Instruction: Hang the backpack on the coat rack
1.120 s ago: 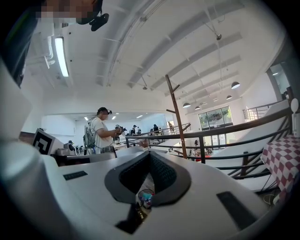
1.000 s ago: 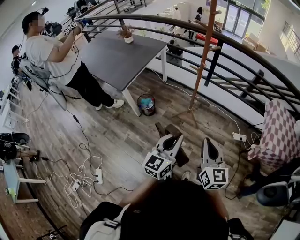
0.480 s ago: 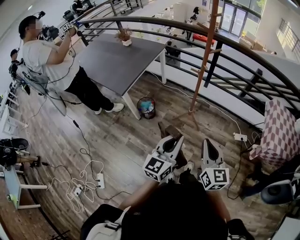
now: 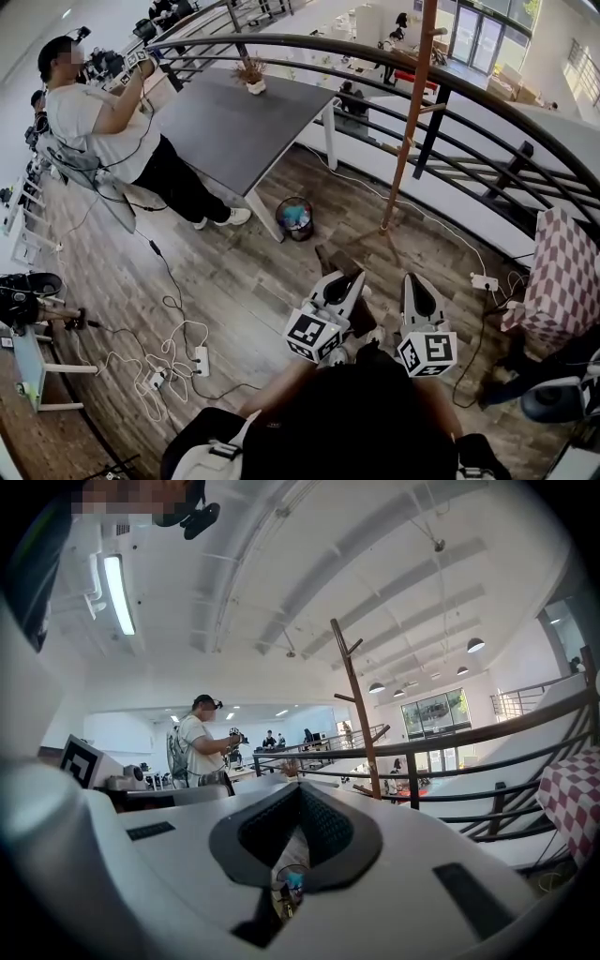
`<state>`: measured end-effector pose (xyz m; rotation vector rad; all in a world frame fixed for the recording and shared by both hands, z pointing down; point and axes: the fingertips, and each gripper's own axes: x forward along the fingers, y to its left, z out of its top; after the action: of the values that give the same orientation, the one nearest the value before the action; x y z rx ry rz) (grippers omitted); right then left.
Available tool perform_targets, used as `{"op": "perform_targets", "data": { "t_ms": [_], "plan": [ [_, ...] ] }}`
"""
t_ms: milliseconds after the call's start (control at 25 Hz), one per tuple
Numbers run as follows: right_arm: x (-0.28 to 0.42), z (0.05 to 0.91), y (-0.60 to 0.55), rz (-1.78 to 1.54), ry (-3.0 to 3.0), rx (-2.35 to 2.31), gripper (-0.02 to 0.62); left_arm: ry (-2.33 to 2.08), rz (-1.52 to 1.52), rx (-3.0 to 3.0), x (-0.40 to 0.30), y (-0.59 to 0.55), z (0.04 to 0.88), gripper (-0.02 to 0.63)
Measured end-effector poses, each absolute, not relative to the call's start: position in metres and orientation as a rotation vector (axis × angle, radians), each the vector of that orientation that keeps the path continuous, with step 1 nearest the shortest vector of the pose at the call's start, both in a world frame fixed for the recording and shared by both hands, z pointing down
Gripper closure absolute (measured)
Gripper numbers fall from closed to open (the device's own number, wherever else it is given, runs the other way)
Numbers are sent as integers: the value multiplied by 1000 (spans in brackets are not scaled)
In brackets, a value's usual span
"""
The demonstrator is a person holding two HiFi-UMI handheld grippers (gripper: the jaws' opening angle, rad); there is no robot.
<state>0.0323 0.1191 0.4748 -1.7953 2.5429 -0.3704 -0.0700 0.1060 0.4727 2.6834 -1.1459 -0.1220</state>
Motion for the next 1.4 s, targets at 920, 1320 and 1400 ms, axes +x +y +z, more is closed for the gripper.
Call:
{"op": "perform_targets", "data": {
  "t_ms": [920,1320,1400],
  "plan": [
    [106,481,39,-405,2623,-1661,583,-1271,-130,2615,2,37,470,589],
    [107,480,20,-414,2619,-1660,583,-1272,-119,2607,4,20,470,589],
    [105,482,14,-414,2615,-1666,583,-1267,-121,2604,3,14,473,589]
  ]
}}
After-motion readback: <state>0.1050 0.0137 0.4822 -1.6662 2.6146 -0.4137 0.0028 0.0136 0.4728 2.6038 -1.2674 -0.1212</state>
